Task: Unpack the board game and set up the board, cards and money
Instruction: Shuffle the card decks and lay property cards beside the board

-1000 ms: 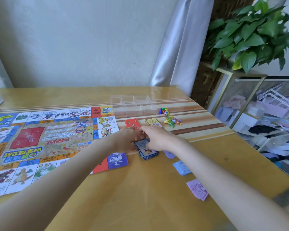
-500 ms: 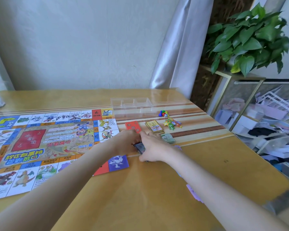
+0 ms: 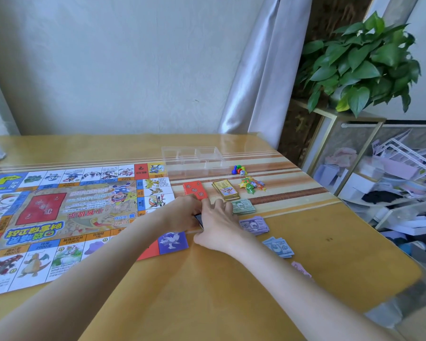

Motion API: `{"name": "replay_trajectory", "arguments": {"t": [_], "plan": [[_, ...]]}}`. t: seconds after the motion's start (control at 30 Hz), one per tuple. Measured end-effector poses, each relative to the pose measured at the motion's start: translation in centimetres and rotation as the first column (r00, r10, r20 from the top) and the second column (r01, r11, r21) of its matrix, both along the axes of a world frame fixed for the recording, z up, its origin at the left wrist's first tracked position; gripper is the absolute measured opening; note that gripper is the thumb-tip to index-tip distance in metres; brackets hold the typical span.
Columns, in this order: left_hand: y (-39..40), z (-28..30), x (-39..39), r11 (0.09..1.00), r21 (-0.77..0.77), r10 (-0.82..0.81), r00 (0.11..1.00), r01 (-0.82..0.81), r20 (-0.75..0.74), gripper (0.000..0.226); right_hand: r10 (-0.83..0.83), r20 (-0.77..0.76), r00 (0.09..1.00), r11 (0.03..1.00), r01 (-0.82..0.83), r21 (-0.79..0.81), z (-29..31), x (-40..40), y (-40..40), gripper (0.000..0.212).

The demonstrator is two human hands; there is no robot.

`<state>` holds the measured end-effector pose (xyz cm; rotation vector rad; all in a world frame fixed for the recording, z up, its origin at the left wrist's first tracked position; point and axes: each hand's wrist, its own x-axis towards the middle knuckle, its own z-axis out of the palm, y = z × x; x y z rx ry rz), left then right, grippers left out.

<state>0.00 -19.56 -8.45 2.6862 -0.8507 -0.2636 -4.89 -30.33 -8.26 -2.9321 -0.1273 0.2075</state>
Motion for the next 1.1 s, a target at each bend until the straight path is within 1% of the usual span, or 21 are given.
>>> {"name": "replay_trajectory", "arguments": {"t": [0.1, 0.13, 0.2, 0.23, 0.3, 0.33, 0.37, 0.4, 0.43, 0.47, 0.5, 0.53, 0.57, 0.6, 0.63, 0.7, 0.77, 0.8, 0.9, 1.0, 1.1], "plan": [[-0.1, -0.1, 0.0, 0.999, 0.009, 0.043, 0.998, -0.042, -0.036, 0.025, -0.004, 0.015, 1.0, 1.0, 0.004, 0.017, 0.0, -0.1, -0.1, 0.058], [-0.2, -0.1, 0.0, 0.999, -0.002, 0.046, 0.998, -0.046, -0.046, 0.024, -0.002, 0.012, 1.0, 1.0, 0.001, 0.016, 0.1, -0.2, 0.0, 0.058], [-0.1, 0.1, -0.3, 0.999, 0.006, 0.039, 0.999, -0.038, -0.025, 0.008, 0.013, -0.022, 1.0, 1.0, -0.013, 0.016, 0.4, -0.3, -0.1, 0.058], [0.0, 0.2, -0.3, 0.999, -0.008, 0.036, 0.999, -0.036, -0.029, 0.014, 0.019, -0.055, 0.998, 1.0, -0.018, 0.023, 0.6, -0.2, -0.2, 0.06], [0.7, 0.6, -0.2, 0.993, -0.108, 0.044, 0.997, -0.05, -0.06, 0.025, 0.03, -0.12, 0.992, 0.999, -0.028, 0.016, 1.7, -0.1, -0.7, 0.065], [1.2, 0.9, -0.2, 0.979, -0.192, 0.061, 0.995, -0.075, -0.078, 0.025, 0.031, -0.123, 0.992, 1.0, -0.03, 0.01, 2.5, 0.2, -0.9, 0.067], [1.7, 1.4, 0.0, 0.951, -0.276, 0.112, 0.988, -0.138, -0.108, 0.027, 0.022, -0.099, 0.995, 1.0, -0.02, 0.024, 3.4, 0.6, -1.1, 0.065], [2.3, 1.9, 0.5, 0.901, -0.374, 0.182, 0.974, -0.221, -0.137, 0.027, 0.0, -0.054, 0.999, 0.997, 0.004, 0.071, 4.3, 1.2, -1.3, 0.059], [2.8, 2.3, 0.9, 0.821, -0.475, 0.249, 0.948, -0.316, -0.199, 0.026, -0.031, -0.014, 0.999, 0.989, 0.033, 0.146, 5.2, 2.0, -1.5, 0.052], [3.3, 2.6, 1.4, 0.704, -0.579, 0.287, 0.911, -0.411, -0.297, 0.022, -0.073, -0.006, 0.997, 0.969, 0.072, 0.236, 5.8, 2.8, -1.5, 0.044], [3.6, 2.9, 1.7, 0.561, -0.654, 0.274, 0.859, -0.508, -0.432, 0.017, -0.113, -0.026, 0.993, 0.941, 0.115, 0.318, 6.0, 3.8, -1.4, 0.036], [3.7, 3.1, 2.0, 0.423, -0.681, 0.216, 0.796, -0.598, -0.565, 0.012, -0.148, -0.065, 0.987, 0.91, 0.162, 0.382, 5.9, 4.7, -1.2, 0.028], [3.7, 3.3, 2.3, 0.312, -0.664, 0.151, 0.725, -0.68, -0.672, 0.01, -0.172, -0.103, 0.98, 0.881, 0.2, 0.428, 5.8, 5.5, -0.8, 0.023], [3.5, 3.3, 2.6, 0.244, -0.622, 0.107, 0.658, -0.744, -0.745, 0.014, -0.188, -0.143, 0.972, 0.859, 0.233, 0.457, 5.5, 6.0, -0.3, 0.028], [3.2, 3.1, 3.0, 0.212, -0.574, 0.08, 0.599, -0.791, -0.796, 0.024, -0.203, -0.181, 0.962, 0.843, 0.266, 0.468, 5.2, 6.6, 0.3, 0.036], [2.6, 2.9, 3.6, 0.215, -0.492, 0.05, 0.513, -0.844, -0.857, 0.045, -0.211, -0.237, 0.948, 0.832, 0.302, 0.465, 4.9, 7.4, 1.5, 0.045], [2.0, 2.8, 4.1, 0.234, -0.451, 0.032, 0.47, -0.861, -0.882, 0.059, -0.211, -0.271, 0.939, 0.822, 0.32, 0.471, 4.8, 8.1, 2.3, 0.046], [1.8, 3.0, 4.4, 0.237, -0.441, 0.025, 0.459, -0.866, -0.888, 0.06, -0.214, -0.287, 0.934, 0.808, 0.335, 0.485, 4.8, 8.5, 2.5, 0.045], [1.5, 3.8, 4.9, 0.242, -0.42, -0.015, 0.429, -0.875, -0.903, 0.056, -0.233, -0.316, 0.92, 0.772, 0.372, 0.515, 4.5, 9.4, 2.9, 0.038], [1.4, 3.8, 5.2, 0.241, -0.414, -0.01, 0.425, -0.878, -0.905, 0.064, -0.31, -0.323, 0.894, 0.667, 0.447, 0.597, 3.8, 9.9, 2.5, 0.038], [1.5, 3.6, 5.0, 0.23, -0.412, -0.029, 0.417, -0.882, -0.908, 0.066, -0.372, -0.322, 0.871, 0.624, 0.491, 0.608, 2.8, 10.3, 2.0, 0.041]]}}
